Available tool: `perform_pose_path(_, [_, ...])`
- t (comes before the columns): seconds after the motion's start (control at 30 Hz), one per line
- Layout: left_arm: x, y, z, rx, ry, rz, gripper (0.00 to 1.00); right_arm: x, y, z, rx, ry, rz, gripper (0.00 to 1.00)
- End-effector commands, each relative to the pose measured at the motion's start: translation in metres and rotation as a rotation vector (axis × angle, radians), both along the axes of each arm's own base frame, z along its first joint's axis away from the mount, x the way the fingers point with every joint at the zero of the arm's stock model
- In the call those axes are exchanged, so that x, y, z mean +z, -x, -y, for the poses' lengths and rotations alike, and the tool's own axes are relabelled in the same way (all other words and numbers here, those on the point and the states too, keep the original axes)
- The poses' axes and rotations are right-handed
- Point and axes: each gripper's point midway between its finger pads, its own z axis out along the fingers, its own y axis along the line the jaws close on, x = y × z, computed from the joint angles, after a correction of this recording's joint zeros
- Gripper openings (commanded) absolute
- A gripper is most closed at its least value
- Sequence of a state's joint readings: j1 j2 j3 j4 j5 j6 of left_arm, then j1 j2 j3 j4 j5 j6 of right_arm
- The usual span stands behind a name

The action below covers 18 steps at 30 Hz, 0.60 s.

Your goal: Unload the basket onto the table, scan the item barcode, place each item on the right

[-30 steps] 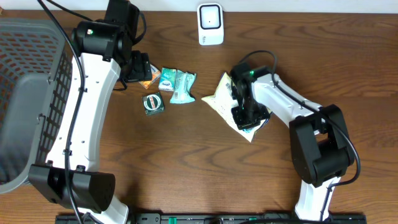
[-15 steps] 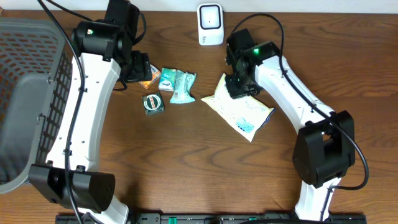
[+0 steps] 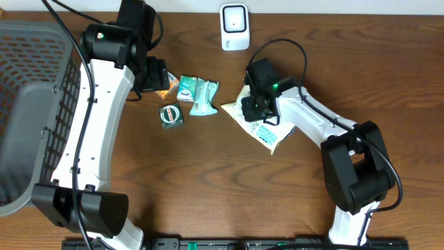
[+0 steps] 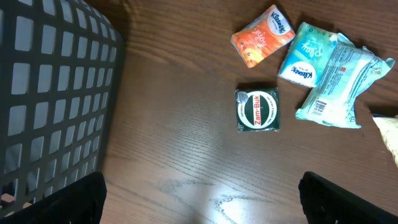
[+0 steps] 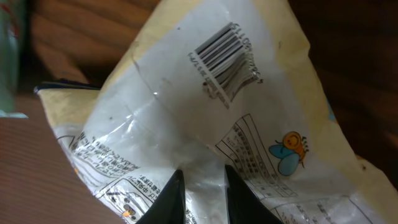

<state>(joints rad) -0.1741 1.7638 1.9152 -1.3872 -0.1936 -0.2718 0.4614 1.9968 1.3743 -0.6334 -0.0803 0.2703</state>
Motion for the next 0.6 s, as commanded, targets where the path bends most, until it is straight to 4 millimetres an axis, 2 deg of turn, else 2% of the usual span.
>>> perform_pose_path(0.0, [-0.002, 0.000, -0.003, -0.004, -0.021, -0.010, 0.98, 0.015, -0.010, -0.010, -0.029, -0.043, 0.001, 0.16])
perform_pose_path(0.17, [-0.002, 0.000, -0.003, -0.004, -0.021, -0.010, 0.98, 0.061, -0.024, -0.012, -0.037, -0.050, 0.013, 0.12])
perform_pose_path(0.27, [-0.002, 0.000, -0.003, -0.004, -0.021, -0.010, 0.98, 0.074, -0.026, -0.015, -0.033, -0.053, 0.019, 0.13])
perform_pose_path(0.4, [-0.002, 0.000, -0.003, -0.004, -0.021, -0.010, 0.98, 0.068, -0.025, -0.022, -0.019, -0.049, 0.027, 0.11])
perform_pose_path(0.5, [-0.002, 0.000, -0.003, -0.004, -0.021, -0.010, 0.98, 0.053, -0.026, -0.020, -0.023, -0.018, 0.051, 0.08])
perform_pose_path(0.57, [-0.002, 0.000, -0.003, -0.004, -0.021, -0.010, 0.98, 0.038, -0.026, -0.014, -0.045, 0.020, 0.071, 0.10])
